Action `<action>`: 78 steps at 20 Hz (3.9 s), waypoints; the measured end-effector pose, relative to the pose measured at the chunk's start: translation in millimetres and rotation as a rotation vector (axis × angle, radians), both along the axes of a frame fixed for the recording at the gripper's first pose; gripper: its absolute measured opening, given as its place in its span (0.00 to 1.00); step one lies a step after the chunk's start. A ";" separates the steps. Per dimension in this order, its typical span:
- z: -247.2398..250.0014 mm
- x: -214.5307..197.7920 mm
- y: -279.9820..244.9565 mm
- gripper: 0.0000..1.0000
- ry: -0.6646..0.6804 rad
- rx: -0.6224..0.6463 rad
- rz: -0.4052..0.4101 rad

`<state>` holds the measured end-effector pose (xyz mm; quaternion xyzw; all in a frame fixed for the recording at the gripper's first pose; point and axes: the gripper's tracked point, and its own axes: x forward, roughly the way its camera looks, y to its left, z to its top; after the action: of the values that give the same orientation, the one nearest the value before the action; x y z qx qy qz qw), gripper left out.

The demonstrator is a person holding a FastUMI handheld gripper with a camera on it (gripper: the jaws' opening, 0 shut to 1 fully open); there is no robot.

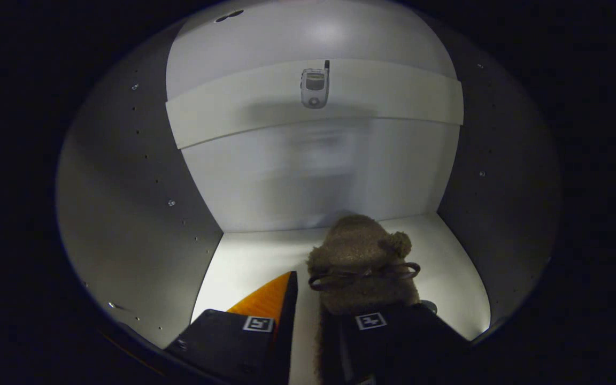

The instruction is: Open the shoe cabinet door, grab the shoes and put them into the shoe cabinet, then close the shoe cabinet door.

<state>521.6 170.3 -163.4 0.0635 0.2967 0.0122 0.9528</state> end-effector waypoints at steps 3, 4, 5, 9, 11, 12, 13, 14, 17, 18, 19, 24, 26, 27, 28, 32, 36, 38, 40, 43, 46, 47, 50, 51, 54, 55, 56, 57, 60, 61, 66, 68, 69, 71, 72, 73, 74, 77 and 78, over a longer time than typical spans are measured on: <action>14.8 -17.2 6.6 0.73 -0.020 -0.013 0.018; 21.0 -24.5 8.4 0.81 -0.030 -0.012 0.019; 27.7 -32.2 9.6 0.87 -0.040 -0.012 0.020; 53.2 -66.4 13.5 0.97 -0.087 -0.024 0.046; 65.6 -83.6 14.4 0.98 -0.113 -0.022 0.058; 71.1 -94.8 17.2 0.98 -0.124 -0.007 0.064; 78.7 -108.5 19.0 0.98 -0.140 0.004 0.070; 87.4 -122.3 20.2 0.99 -0.165 0.013 0.079; 118.6 -169.5 28.8 0.98 -0.263 0.053 0.108; 127.8 -187.5 30.2 0.98 -0.294 0.061 0.117; 137.7 -205.4 30.1 0.98 -0.327 0.064 0.121; 164.2 -292.5 12.5 0.98 -0.460 0.038 0.101; 167.9 -328.8 2.5 0.98 -0.486 0.038 0.093; 169.2 -343.8 -3.5 0.98 -0.493 0.041 0.090; 170.9 -357.4 -8.3 0.98 -0.501 0.040 0.090; 184.2 -418.2 -27.5 0.98 -0.514 0.032 0.159; 202.6 -487.0 -53.1 0.98 -0.535 0.054 0.202; 208.5 -518.2 -73.8 0.98 -0.547 0.040 0.222; 212.1 -554.1 -92.3 0.98 -0.561 0.051 0.239; 207.0 -568.7 -151.6 0.98 -0.547 0.034 0.176; 206.0 -568.1 -210.8 0.98 -0.536 0.034 0.069; 201.1 -561.5 -229.0 0.98 -0.527 0.023 0.029; 195.7 -545.9 -282.1 0.97 -0.509 0.046 -0.088; 188.9 -539.6 -297.5 0.98 -0.496 0.047 -0.124; 175.1 -515.0 -336.0 0.98 -0.476 0.023 -0.185; 170.8 -504.2 -343.9 0.98 -0.467 0.008 -0.196; 165.2 -498.8 -345.5 0.98 -0.449 0.000 -0.195; 166.2 -490.8 -345.5 0.98 -0.448 -0.001 -0.191; 168.5 -477.2 -333.6 0.98 -0.464 0.003 -0.155; 171.0 -475.8 -327.1 0.98 -0.471 0.005 -0.136; 171.2 -472.3 -313.3 0.97 -0.467 -0.031 -0.138; 172.3 -473.7 -299.3 0.98 -0.467 -0.023 -0.127; 172.5 -475.8 -289.5 0.98 -0.466 -0.015 -0.118; 170.5 -477.6 -263.0 0.97 -0.458 0.003 -0.087; 171.3 -477.0 -249.0 0.98 -0.461 0.009 -0.070; 171.8 -476.2 -235.2 0.98 -0.464 0.017 -0.058; 171.4 -475.1 -221.8 0.98 -0.464 0.023 -0.045; 170.8 -467.1 -182.6 0.98 -0.465 0.045 -0.006; 170.4 -463.4 -170.2 0.98 -0.464 0.050 0.001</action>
<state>58.2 0.1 7.0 0.0825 0.0691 0.0342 0.9936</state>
